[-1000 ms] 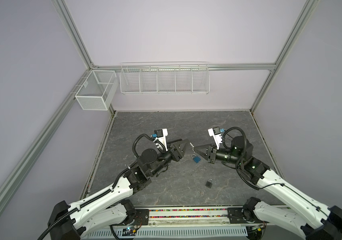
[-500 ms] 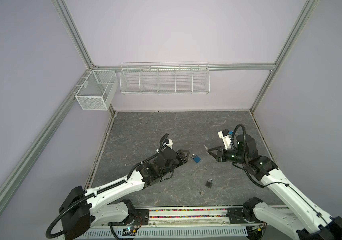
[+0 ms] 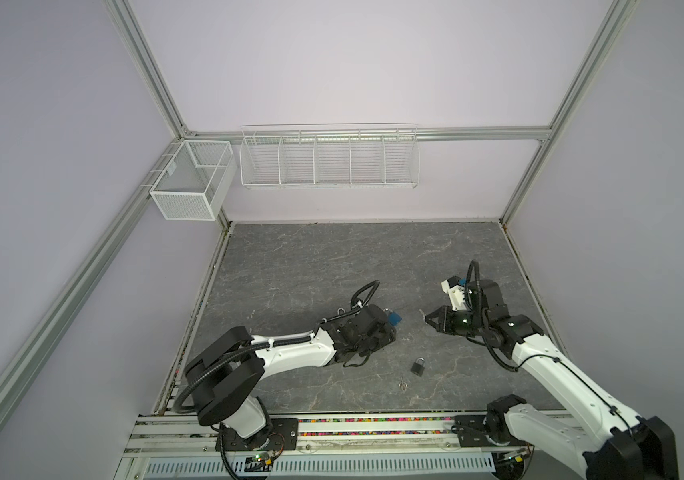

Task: Unlock with the key
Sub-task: 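Lower the left gripper over the teal padlock while the right gripper holds the key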

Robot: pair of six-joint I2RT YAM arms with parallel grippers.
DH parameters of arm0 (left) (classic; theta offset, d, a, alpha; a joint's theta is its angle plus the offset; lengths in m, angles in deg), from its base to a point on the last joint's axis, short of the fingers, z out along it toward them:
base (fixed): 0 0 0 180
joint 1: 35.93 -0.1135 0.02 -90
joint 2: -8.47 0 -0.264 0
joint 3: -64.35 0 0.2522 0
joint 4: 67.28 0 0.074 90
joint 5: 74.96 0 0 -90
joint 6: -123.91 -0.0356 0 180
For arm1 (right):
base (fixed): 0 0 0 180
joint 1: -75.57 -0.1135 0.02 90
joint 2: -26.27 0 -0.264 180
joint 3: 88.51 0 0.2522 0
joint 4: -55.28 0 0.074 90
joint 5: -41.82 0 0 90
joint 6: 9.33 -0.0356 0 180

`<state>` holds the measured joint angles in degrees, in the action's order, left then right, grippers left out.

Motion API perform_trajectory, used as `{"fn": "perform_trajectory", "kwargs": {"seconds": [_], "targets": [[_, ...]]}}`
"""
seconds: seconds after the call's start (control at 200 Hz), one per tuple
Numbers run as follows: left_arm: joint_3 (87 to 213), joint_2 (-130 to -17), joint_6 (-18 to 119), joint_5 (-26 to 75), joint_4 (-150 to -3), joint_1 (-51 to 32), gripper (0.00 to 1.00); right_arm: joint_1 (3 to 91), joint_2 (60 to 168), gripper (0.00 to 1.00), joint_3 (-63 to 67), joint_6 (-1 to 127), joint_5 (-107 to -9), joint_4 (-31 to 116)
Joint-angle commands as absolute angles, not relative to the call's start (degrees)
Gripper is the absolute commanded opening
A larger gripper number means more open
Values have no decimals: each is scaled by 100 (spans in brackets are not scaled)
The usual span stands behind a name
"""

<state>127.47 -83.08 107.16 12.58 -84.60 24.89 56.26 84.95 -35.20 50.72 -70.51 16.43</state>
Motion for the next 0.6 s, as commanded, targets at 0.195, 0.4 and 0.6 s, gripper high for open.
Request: {"fn": "perform_trajectory", "kwargs": {"seconds": [0.195,0.4,0.6], "targets": [[13827,-9217,10677,923,-9042,2498,61,5843,8523,6,-3689,5160,-7189,1630],[14497,-9777,10648,624,-9818,2453,62,6088,8375,6,-3817,5134,-7246,1657],[14904,-10181,10569,637,-10000,2410,62,6185,8360,6,-3811,5210,-7327,1604]]}}
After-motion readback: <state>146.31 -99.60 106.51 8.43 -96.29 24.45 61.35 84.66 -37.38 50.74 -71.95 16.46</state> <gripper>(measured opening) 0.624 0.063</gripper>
